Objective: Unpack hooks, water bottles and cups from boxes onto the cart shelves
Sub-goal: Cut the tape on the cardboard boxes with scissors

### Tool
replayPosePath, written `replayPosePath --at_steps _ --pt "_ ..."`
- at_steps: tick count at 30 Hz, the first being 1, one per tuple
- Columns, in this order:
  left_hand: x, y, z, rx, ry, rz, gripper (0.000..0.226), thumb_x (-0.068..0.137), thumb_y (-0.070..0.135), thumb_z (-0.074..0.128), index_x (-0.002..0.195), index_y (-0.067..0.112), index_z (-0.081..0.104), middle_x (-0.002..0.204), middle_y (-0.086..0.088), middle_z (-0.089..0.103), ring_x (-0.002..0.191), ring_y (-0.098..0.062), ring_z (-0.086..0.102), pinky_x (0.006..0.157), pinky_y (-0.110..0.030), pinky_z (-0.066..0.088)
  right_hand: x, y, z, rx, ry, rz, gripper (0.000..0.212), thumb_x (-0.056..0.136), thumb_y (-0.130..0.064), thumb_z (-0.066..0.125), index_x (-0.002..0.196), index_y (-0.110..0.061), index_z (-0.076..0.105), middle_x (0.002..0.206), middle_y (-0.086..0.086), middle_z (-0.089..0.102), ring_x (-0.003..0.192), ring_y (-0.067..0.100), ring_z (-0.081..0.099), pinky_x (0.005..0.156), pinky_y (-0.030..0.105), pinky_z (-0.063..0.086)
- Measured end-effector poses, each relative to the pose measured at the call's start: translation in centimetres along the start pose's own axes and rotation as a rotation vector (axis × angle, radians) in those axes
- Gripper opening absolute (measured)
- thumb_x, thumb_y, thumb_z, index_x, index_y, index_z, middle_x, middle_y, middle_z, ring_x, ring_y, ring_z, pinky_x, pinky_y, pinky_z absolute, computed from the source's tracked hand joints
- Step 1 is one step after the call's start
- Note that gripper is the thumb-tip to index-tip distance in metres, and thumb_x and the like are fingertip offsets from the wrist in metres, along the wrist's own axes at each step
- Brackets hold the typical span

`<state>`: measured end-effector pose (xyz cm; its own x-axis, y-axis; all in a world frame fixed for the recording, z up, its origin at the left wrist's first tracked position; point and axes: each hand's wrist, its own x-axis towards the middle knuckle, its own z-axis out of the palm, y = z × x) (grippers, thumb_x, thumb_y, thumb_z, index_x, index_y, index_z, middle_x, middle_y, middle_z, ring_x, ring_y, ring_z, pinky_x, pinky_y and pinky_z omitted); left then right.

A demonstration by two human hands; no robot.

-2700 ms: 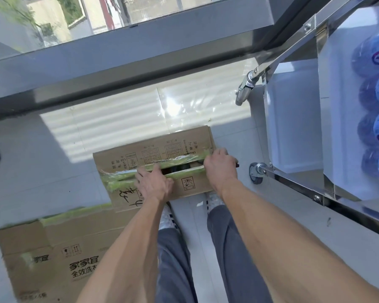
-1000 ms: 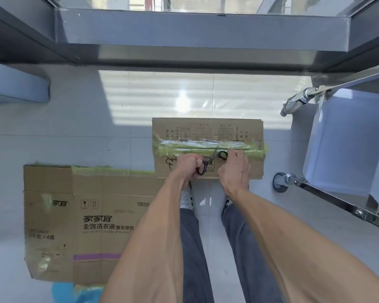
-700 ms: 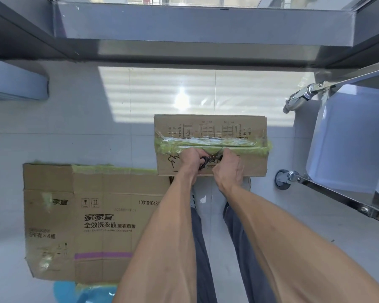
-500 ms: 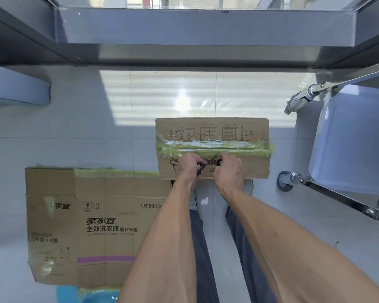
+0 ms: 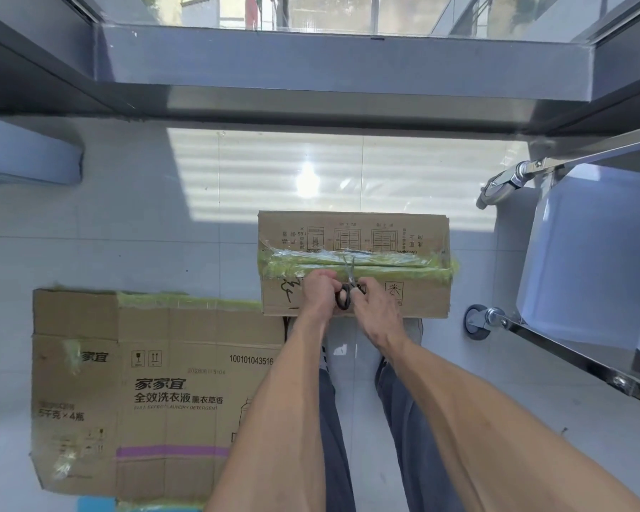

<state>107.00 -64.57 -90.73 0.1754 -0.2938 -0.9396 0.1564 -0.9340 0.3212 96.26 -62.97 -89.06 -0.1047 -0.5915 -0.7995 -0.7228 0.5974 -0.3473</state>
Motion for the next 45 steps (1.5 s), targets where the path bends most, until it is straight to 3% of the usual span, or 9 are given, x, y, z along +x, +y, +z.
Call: replayPosePath --at_steps 5,9,17,22,25,28,33,38,45 --pt "-0.4 0.8 0.4 0.535 -0.061 0.237 0.023 0.073 0.004 0.050 0.066 0.019 0.066 0.069 0.004 0.065 0.067 -0.016 0.057 0.067 -0.028 0.048 0.2 0.4 0.1 0.183 0.046 0.126 0.034 0.091 -0.032 0.053 0.124 -0.027 0.053 0.099 -0.003 0.064 0.098 0.021 0.058 0.082 0.034 0.043" --pt "-0.1 1.8 0.3 1.076 0.173 0.508 0.022 0.083 0.006 0.054 0.095 0.012 0.072 0.101 -0.006 0.064 0.089 -0.024 0.059 0.078 -0.037 0.053 0.5 1.8 -1.2 0.140 0.181 0.122 0.016 0.087 -0.026 0.058 0.101 -0.028 0.050 0.081 0.000 0.063 0.082 0.026 0.059 0.062 0.033 0.037" --pt "3.6 5.0 2.6 1.438 0.270 0.690 0.061 0.081 -0.001 0.064 0.133 0.019 0.041 0.149 -0.023 0.030 0.136 -0.036 0.033 0.112 -0.048 0.031 1.1 6.4 -3.0 0.051 0.457 0.451 0.037 0.094 -0.020 0.055 0.130 -0.020 0.046 0.104 0.018 0.066 0.094 0.037 0.061 0.073 0.037 0.039" --pt "6.4 5.0 6.7 1.607 0.138 0.728 0.077 0.085 0.024 0.074 0.143 0.030 0.024 0.159 -0.025 0.011 0.148 -0.043 0.011 0.120 -0.057 0.015 2.3 9.6 -2.3 0.342 0.370 0.667 0.042 0.092 -0.018 0.057 0.132 -0.021 0.044 0.118 0.017 0.065 0.107 0.039 0.061 0.088 0.045 0.050" --pt "7.5 5.0 6.7 1.754 0.068 0.668 0.130 0.071 0.052 0.082 0.151 0.033 -0.018 0.159 -0.031 -0.007 0.148 -0.047 -0.003 0.115 -0.058 -0.002 2.8 10.2 -1.5 0.470 0.400 0.780 0.051 0.091 -0.021 0.060 0.137 -0.024 0.038 0.125 0.016 0.062 0.112 0.038 0.059 0.080 0.038 0.041" --pt "8.2 6.3 6.6 1.930 0.008 0.654 0.152 0.055 0.072 0.080 0.148 0.028 -0.032 0.158 -0.029 -0.015 0.148 -0.047 -0.004 0.116 -0.061 0.009 3.2 10.1 -0.4 0.602 0.423 0.886 0.059 0.091 -0.017 0.062 0.144 -0.021 0.037 0.124 0.020 0.062 0.113 0.040 0.059 0.083 0.039 0.045" --pt "8.1 7.1 6.4 1.932 -0.076 0.824 0.137 0.059 0.064 0.077 0.150 0.030 -0.020 0.123 -0.021 0.046 0.105 -0.034 0.050 0.090 -0.051 0.047 4.5 8.9 1.5 0.852 0.454 0.918 0.030 0.087 -0.008 0.063 0.116 -0.005 0.057 0.116 0.019 0.066 0.102 0.037 0.064 0.090 0.041 0.053" --pt "8.6 8.7 4.4 1.785 -0.013 0.864 0.121 0.055 0.064 0.071 0.149 0.028 0.005 0.101 -0.012 0.048 0.083 -0.025 0.044 0.068 -0.041 0.045 5.2 7.5 0.7 0.816 0.571 0.710 0.023 0.089 -0.007 0.062 0.112 -0.011 0.061 0.107 0.009 0.069 0.095 0.027 0.063 0.075 0.025 0.041" --pt "8.8 10.4 0.2 1.358 0.304 0.736 0.101 0.044 0.069 0.065 0.126 0.021 0.030 0.080 -0.006 0.048 0.066 -0.028 0.049 0.055 -0.032 0.038 7.8 3.5 -1.0 0.742 0.431 0.482 0.029 0.086 -0.010 0.062 0.114 -0.019 0.065 0.093 0.004 0.072 0.085 0.021 0.066 0.071 0.029 0.052"
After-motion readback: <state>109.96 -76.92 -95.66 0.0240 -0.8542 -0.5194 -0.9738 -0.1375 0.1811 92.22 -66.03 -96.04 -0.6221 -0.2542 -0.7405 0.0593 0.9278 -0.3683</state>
